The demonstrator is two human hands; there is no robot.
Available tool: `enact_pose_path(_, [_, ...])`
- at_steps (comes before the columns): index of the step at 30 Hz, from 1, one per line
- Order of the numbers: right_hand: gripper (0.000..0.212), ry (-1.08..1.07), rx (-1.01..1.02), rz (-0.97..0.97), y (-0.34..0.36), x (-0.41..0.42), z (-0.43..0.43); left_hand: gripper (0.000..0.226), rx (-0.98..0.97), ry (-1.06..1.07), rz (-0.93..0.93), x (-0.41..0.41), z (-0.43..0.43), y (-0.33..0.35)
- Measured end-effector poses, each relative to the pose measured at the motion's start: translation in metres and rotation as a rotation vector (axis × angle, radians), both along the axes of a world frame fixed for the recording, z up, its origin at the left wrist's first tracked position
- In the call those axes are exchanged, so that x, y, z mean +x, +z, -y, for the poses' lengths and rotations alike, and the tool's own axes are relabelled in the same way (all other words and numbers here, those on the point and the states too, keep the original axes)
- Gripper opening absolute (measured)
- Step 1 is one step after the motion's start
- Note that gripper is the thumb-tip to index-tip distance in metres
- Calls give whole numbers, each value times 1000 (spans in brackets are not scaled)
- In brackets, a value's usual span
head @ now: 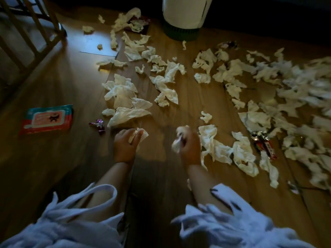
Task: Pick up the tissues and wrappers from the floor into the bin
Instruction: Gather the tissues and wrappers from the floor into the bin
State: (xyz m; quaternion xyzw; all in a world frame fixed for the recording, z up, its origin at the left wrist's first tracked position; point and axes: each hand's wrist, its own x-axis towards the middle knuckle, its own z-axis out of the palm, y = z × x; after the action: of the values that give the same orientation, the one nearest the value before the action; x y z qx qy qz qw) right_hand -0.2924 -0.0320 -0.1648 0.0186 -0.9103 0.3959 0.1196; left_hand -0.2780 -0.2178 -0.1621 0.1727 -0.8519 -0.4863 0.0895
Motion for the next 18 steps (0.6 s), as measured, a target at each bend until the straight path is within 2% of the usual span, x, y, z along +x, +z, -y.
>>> enact_pose_path(3, [35, -314, -83, -36, 31, -32, -48, 29, -53, -205, 38, 2, -38, 1])
enact_pose_path(6, [49, -433, -101, -24, 34, -41, -110, 42, -158, -526, 16, 9, -88, -2])
enact_pose_path(8, [50, -490, -98, 42, 25, -31, -144, 56, -227, -771, 55, 15, -121, -5])
enact_pose_path(10, [53, -544, -71, 166, 5, -19, -168, 68, -415, -940, 131, 21, -144, -9])
enact_pose_path(12, [74, -546, 11, 403, -16, -8, -180, 70, -565, -987, 196, 26, -153, -15])
enact_pose_path(14, [88, -471, 161, 558, -31, 2, -180, 63, -584, -969, 207, 31, -149, -18])
enact_pose_path(16, [82, -422, 275, 517, -40, 8, -171, 52, -551, -942, 172, 32, -142, -20])
enact_pose_path(18, [67, -400, 303, 408, -41, 12, -160, 40, -469, -821, 92, 25, -138, -18])
